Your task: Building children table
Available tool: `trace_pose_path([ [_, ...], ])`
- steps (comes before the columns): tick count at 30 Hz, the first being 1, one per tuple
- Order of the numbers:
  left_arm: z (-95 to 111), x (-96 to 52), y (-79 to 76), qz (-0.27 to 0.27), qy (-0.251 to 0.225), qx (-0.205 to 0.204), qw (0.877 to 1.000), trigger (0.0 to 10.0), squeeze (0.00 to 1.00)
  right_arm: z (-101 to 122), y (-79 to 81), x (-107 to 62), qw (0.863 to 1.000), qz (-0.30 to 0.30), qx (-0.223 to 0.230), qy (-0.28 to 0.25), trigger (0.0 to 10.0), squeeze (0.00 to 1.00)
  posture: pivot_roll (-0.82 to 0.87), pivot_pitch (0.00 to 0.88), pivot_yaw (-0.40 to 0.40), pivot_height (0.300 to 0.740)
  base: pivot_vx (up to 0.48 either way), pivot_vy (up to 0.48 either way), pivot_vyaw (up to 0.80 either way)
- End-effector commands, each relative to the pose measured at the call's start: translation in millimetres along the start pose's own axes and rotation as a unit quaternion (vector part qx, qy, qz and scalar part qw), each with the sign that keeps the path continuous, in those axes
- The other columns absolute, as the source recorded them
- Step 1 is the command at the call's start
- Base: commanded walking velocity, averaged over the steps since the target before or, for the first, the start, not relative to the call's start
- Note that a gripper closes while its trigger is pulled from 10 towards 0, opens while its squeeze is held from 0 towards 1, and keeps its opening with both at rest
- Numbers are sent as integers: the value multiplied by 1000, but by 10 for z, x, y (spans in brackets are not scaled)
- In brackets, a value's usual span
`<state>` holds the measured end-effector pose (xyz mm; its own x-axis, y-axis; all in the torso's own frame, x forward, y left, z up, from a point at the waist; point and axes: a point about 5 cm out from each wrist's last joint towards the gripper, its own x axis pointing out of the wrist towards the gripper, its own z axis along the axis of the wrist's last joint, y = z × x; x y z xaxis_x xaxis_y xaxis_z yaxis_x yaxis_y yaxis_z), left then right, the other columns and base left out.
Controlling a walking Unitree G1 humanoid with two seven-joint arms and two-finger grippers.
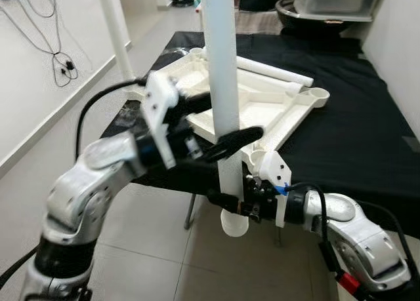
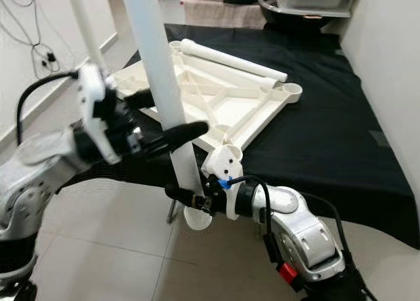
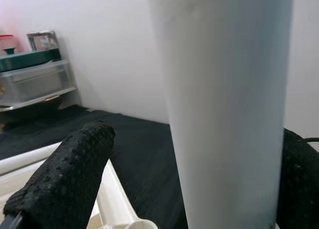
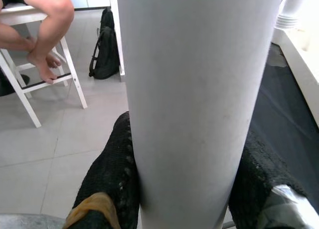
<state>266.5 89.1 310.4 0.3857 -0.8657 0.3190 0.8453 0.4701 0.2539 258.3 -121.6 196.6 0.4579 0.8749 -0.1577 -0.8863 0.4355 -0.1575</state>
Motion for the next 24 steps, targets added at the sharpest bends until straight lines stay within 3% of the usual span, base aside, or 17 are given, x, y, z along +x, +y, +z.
trace_pose_path([
  [1, -28, 74, -19, -22, 1, -24, 999, 0, 0, 45, 39, 27, 1000, 11, -10, -10, 10000, 0, -30, 107, 27, 740, 0, 0, 0],
  [5, -88, 148, -95, -67, 13, -36, 997, 0, 0, 53, 26, 42, 1000, 2, -15, -10, 10000, 0, -33, 109, 32, 740, 0, 0, 0],
  [10, -84, 160, -49, -68, 19, -30, 997, 0, 0, 72, 12, 48, 1000, -5, -15, -14, 10000, 0, -32, 110, 33, 740, 0, 0, 0],
  [14, 3, 136, 0, -71, 11, -36, 997, 0, 0, 79, -3, 71, 1000, -12, -15, -16, 10000, 0, -28, 115, 34, 740, 0, 0, 0],
  [21, 124, 137, -49, -111, -16, -64, 992, 0, 0, 91, -72, 110, 999, -44, -4, -25, 10000, 0, -27, 117, 31, 740, 0, 0, 0],
  [22, 131, 127, -74, -132, -14, -67, 989, 0, 0, 97, -85, 116, 998, -44, 11, -37, 10000, 757, -28, 118, 30, 740, 0, 0, 0],
  [24, 135, 119, -92, -148, -13, -69, 987, 0, 0, 102, -94, 121, 998, -43, 23, -45, 10000, 757, -28, 118, 30, 740, 0, 0, 0],
])
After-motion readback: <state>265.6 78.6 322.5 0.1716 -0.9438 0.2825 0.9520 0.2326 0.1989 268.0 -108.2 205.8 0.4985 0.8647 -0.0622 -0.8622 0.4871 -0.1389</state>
